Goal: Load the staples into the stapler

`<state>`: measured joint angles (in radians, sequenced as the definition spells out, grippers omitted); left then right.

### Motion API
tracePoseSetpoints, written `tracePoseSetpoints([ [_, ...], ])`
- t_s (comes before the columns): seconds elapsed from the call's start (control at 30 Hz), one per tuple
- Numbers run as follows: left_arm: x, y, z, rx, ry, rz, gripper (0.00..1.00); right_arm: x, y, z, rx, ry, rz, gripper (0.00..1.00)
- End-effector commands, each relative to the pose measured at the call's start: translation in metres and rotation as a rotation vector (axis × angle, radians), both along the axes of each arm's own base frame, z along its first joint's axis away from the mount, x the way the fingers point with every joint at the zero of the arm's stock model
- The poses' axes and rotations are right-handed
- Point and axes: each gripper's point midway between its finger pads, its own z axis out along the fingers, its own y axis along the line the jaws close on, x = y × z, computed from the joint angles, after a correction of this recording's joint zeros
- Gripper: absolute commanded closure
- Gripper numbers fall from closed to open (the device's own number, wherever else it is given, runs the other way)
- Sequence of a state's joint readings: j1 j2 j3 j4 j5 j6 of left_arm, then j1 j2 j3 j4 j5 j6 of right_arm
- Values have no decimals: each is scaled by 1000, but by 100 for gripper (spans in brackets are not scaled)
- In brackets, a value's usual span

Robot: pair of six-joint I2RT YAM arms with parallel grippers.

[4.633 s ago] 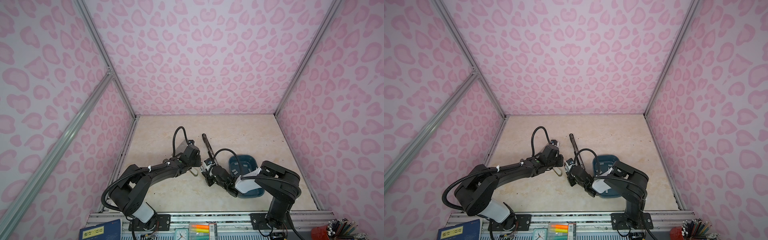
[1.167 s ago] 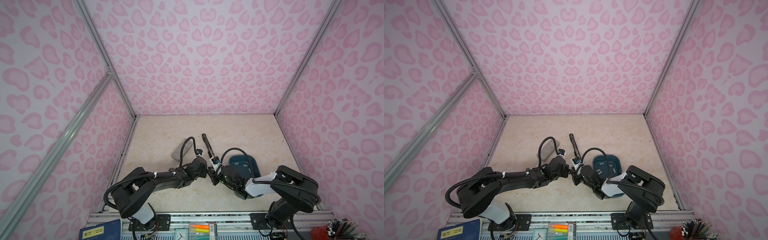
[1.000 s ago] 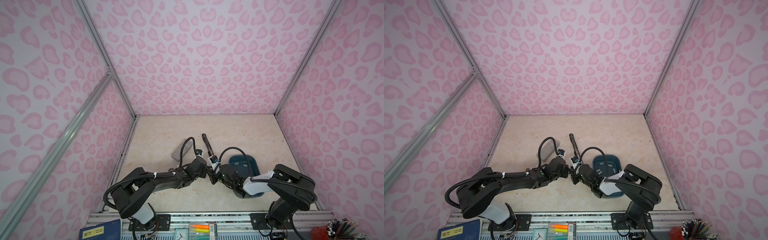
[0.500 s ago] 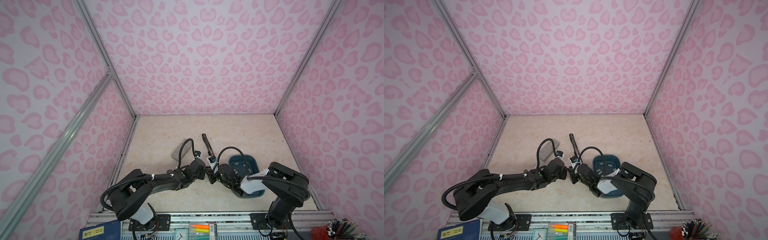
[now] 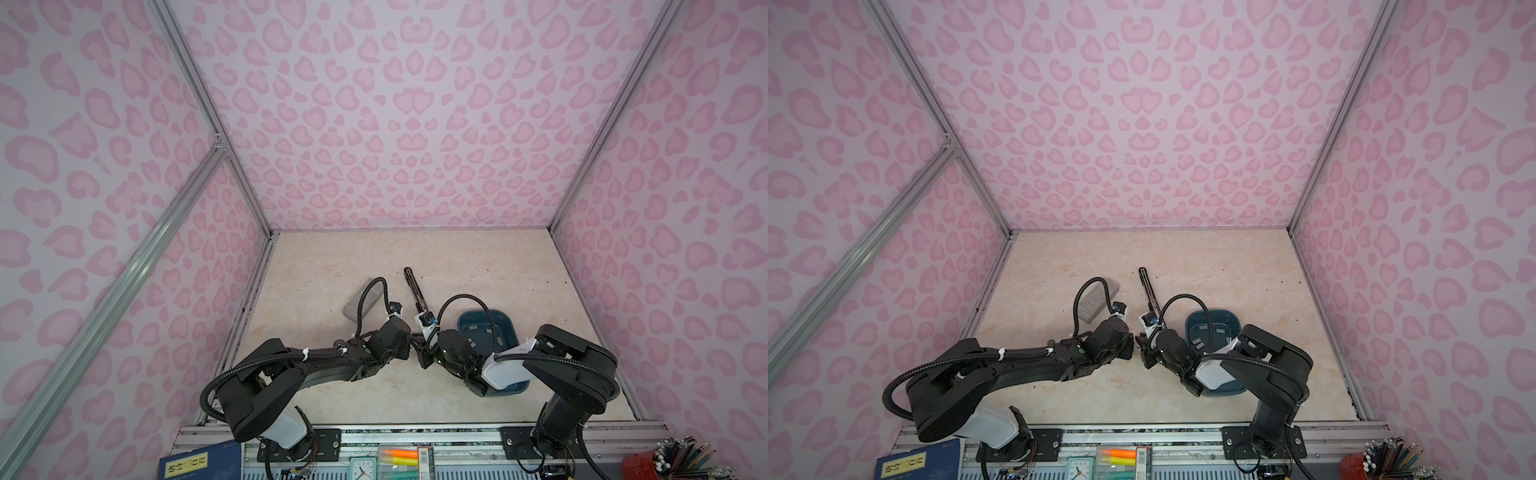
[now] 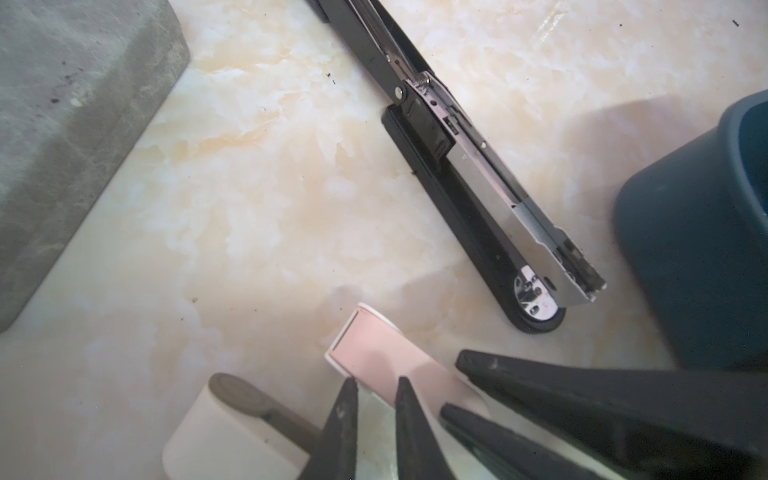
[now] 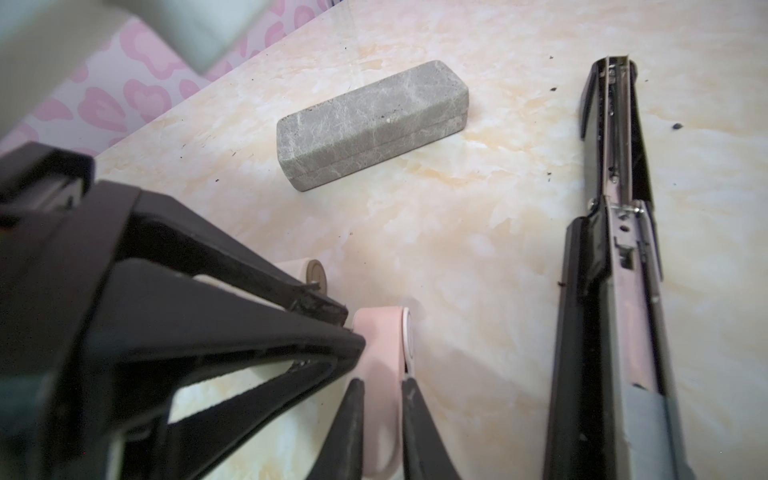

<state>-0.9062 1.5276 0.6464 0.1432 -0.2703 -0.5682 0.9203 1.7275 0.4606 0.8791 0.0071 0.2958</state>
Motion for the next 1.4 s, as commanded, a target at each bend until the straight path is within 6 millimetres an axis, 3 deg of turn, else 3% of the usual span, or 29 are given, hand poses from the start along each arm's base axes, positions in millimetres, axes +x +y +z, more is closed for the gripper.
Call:
tracePoseSetpoints([
  [0.0, -6, 6, -8, 33, 33, 1, 80, -6, -11, -23, -73, 53, -11, 82],
  [0.9, -11, 7, -9, 43, 33, -6, 78, -12, -9, -42, -40, 136, -26, 84],
  [1.07, -11, 7, -7, 39, 28, -3, 78, -9, -12, -37, -43, 118, -37, 84],
  [1.37, -9, 10, 28, -16, -43, 3, 74, -3, -23, -18, -89, 42, -66, 69],
])
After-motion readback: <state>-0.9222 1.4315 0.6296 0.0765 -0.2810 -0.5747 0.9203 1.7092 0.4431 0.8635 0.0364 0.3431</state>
